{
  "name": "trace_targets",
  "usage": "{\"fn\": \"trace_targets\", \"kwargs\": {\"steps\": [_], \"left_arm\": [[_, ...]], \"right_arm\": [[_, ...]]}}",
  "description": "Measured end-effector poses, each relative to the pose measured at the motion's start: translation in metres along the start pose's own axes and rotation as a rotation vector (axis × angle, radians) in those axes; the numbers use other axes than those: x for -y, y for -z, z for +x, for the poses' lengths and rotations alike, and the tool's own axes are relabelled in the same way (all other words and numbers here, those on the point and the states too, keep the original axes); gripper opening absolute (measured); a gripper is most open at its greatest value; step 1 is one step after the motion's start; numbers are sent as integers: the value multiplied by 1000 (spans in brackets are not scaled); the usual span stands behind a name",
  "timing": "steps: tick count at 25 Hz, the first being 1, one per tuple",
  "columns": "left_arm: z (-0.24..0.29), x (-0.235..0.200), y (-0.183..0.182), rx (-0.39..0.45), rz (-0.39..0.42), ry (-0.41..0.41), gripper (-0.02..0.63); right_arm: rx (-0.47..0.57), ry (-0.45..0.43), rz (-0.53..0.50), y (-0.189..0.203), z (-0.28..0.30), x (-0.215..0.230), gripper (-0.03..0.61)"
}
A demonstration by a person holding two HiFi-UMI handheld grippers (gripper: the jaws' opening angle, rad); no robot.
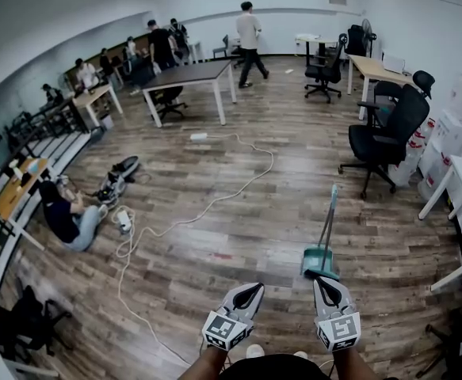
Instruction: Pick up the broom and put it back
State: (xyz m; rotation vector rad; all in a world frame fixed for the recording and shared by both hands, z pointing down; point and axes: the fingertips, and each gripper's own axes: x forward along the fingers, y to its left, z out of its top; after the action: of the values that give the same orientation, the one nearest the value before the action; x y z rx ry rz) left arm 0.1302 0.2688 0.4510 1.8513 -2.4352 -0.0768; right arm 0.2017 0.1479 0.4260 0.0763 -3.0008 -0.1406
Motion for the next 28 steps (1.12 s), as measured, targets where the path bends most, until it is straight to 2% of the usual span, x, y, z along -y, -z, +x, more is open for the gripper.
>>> {"fn": "trace_targets", "kwargs": {"steps": [6, 15, 22, 28], "left_arm": [[-16, -27, 4, 23, -59, 12, 20], [-33, -53, 9, 26, -30, 0, 20], [-21, -68, 13, 7, -17, 1, 20], [14, -86, 13, -14, -7, 2, 20]], "right_arm": [[22, 11, 25, -2, 16, -18, 2], [21, 32, 38, 2, 27, -37, 2], [7, 33, 49, 6, 51, -27, 2], [-6, 38, 71, 13, 85, 3, 2]]}}
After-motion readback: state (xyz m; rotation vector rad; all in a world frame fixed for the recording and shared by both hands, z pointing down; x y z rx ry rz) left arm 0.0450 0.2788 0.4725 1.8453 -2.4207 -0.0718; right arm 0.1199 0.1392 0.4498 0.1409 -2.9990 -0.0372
